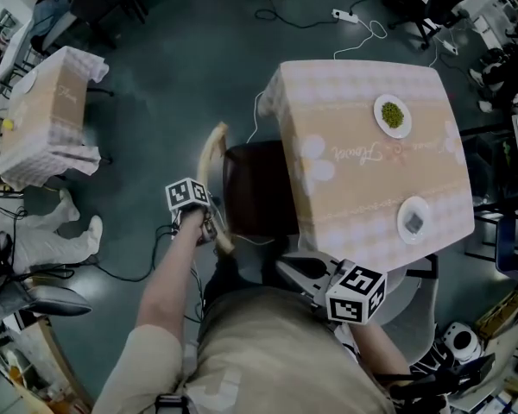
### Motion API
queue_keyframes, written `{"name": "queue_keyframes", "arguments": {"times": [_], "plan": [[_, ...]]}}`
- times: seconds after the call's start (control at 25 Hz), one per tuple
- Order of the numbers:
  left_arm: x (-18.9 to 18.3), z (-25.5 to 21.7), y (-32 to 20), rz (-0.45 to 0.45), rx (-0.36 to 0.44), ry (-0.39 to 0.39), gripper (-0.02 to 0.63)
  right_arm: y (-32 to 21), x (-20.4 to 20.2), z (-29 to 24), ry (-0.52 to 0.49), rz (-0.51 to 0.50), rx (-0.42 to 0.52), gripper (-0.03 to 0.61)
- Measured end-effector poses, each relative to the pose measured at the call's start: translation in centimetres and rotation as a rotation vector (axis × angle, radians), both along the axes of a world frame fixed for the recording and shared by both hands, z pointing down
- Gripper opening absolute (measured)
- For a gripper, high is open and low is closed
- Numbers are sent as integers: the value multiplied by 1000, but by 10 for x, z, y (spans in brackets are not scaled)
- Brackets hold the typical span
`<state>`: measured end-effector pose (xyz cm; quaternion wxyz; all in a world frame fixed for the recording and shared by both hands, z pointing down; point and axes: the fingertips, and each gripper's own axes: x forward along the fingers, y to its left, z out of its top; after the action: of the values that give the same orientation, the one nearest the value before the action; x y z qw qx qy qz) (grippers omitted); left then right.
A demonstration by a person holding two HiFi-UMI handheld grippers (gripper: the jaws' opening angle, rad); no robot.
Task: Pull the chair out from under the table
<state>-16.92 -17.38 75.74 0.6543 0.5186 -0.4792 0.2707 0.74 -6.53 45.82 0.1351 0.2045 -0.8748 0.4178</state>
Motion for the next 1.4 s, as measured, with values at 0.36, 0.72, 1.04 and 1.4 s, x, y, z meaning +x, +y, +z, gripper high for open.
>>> {"name": "queue_keyframes", "arguments": {"times": [0.36, 0.72, 1.04, 1.4], "plan": [[-17, 1, -5, -19, 12, -3, 136, -5, -7, -1, 3, -4, 2, 8], [-27, 0, -8, -21, 22, -5, 138, -8, -15, -2, 9, -13, 4, 8], [-45, 1, -6, -42, 35, -11, 138, -8, -28, 0, 12, -32, 4, 8], [-57, -1, -1, -56, 39, -11, 140, -7, -42, -1, 18, -63, 8, 8]]}}
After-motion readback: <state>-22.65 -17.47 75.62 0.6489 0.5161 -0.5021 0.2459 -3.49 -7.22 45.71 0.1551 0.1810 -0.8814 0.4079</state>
